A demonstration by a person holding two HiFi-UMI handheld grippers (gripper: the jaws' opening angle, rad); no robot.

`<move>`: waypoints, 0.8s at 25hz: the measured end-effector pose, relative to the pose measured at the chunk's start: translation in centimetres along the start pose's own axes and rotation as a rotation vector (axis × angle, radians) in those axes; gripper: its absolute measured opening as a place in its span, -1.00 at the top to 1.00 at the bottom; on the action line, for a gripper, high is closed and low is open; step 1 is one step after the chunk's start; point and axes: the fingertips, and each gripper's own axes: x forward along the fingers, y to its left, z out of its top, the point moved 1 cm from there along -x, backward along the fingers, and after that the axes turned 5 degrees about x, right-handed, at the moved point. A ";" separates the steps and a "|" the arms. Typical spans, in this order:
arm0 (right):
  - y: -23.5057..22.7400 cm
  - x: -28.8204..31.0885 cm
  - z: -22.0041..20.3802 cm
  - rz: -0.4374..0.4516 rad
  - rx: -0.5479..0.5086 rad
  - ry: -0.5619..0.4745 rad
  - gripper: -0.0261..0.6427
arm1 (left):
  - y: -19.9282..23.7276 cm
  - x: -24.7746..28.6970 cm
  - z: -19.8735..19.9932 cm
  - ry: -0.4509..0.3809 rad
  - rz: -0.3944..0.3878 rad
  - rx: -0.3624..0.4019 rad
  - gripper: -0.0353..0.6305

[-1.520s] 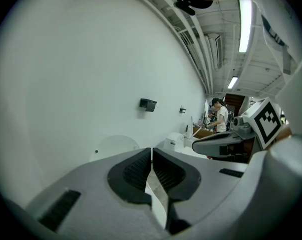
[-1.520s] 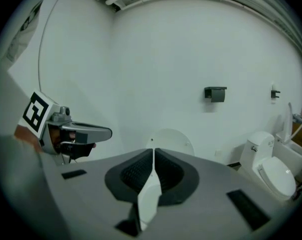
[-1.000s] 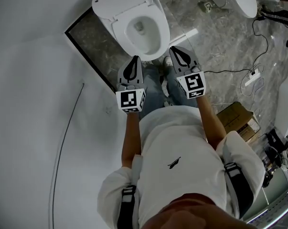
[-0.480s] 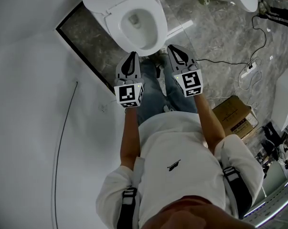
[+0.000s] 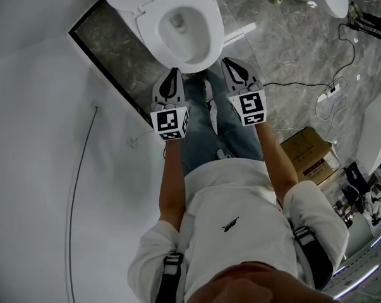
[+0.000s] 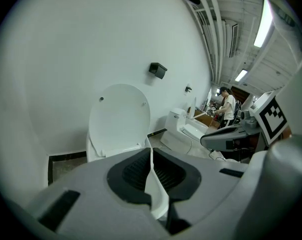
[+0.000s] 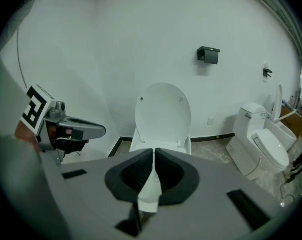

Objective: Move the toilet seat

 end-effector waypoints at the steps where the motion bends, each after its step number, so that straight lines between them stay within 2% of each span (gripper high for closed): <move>1: 0.0 0.3 -0.4 0.000 0.004 0.007 0.82 | 0.2 0.2 -0.5 0.005 0.004 -0.005 0.79; 9: -0.3 2.5 -3.3 0.006 0.030 0.044 0.82 | 1.5 1.9 -4.1 0.045 0.049 -0.056 0.79; 20: -1.5 5.3 -7.8 -0.013 0.076 0.091 0.82 | 1.3 3.4 -10.0 0.125 0.062 -0.092 0.79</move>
